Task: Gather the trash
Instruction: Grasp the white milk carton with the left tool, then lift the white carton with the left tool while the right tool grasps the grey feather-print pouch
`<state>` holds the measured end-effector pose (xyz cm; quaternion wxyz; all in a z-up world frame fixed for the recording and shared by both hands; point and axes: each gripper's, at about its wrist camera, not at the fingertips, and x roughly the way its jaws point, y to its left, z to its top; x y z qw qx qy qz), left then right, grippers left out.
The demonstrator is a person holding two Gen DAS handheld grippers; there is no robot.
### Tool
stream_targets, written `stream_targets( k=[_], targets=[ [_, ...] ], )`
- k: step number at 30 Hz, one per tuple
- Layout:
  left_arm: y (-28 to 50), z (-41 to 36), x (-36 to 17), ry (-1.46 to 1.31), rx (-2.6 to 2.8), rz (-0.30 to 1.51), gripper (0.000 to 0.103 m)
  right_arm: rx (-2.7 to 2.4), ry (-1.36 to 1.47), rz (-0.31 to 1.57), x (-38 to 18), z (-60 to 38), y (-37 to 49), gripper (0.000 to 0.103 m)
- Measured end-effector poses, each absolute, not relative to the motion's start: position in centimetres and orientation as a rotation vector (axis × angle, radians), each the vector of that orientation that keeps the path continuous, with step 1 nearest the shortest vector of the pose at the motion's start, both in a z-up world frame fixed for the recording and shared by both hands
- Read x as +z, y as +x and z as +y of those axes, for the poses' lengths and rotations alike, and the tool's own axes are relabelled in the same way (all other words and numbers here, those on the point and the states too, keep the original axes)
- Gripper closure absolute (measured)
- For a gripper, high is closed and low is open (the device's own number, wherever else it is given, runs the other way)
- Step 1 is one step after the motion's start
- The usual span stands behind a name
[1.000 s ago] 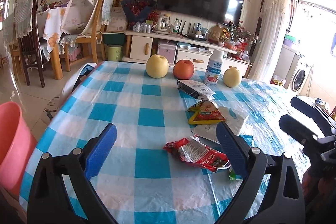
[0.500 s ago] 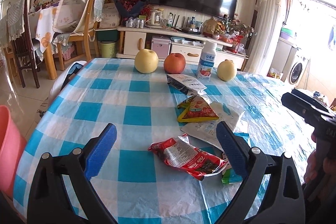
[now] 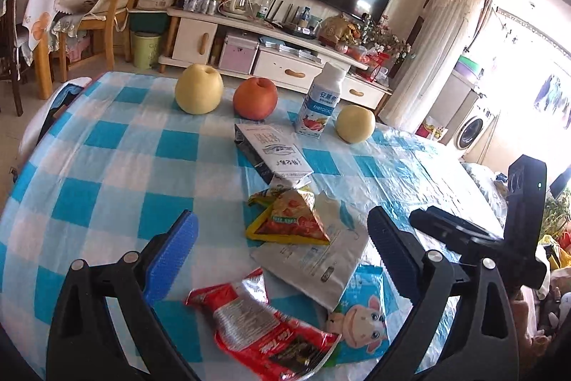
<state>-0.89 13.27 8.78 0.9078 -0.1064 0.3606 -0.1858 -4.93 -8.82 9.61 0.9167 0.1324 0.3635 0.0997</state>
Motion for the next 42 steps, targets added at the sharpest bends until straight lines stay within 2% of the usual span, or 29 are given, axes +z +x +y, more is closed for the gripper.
stream_targets(
  k=[9, 11, 12, 16, 18, 19, 22, 37, 39, 42],
  targets=[
    [9.2, 5.8, 8.6, -0.113, -0.303, 0.927, 0.007, 0.284, 0.291, 0.886, 6.6, -7.7, -1.6, 0.007],
    [10.9, 5.1, 7.7, -0.120, -0.284, 0.968, 0.008, 0.311, 0.329, 0.902, 6.1, -8.0, -1.3, 0.018],
    [11.6, 4.8, 7.1, -0.117, -0.265, 0.989, 0.010, 0.324, 0.352, 0.918, 5.7, -8.2, -1.1, 0.024],
    [13.5, 3.8, 5.2, -0.079, -0.207, 1.038, 0.016, 0.358, 0.446, 0.951, 4.7, -9.1, -0.5, 0.025],
    [14.2, 3.8, 4.4, -0.078, -0.191, 1.062, 0.028, 0.378, 0.500, 0.958, 4.2, -9.5, -0.3, 0.025],
    [14.4, 3.8, 3.9, -0.075, -0.184, 1.073, 0.030, 0.381, 0.516, 0.963, 4.0, -9.7, -0.2, 0.027],
    [14.8, 4.0, 3.1, -0.068, -0.165, 1.072, 0.035, 0.392, 0.560, 0.976, 3.4, -9.8, 0.2, 0.032],
    [10.8, 7.9, 5.5, -0.095, -0.178, 0.966, 0.037, 0.426, 0.384, 0.944, 3.7, -6.6, 0.4, 0.031],
    [9.5, 8.9, 5.8, -0.106, -0.186, 0.959, 0.037, 0.426, 0.396, 0.934, 3.6, -6.7, 0.5, 0.033],
    [7.5, 10.4, 6.0, -0.133, -0.192, 0.953, 0.037, 0.418, 0.429, 0.925, 3.5, -7.1, 0.6, 0.046]
  ],
)
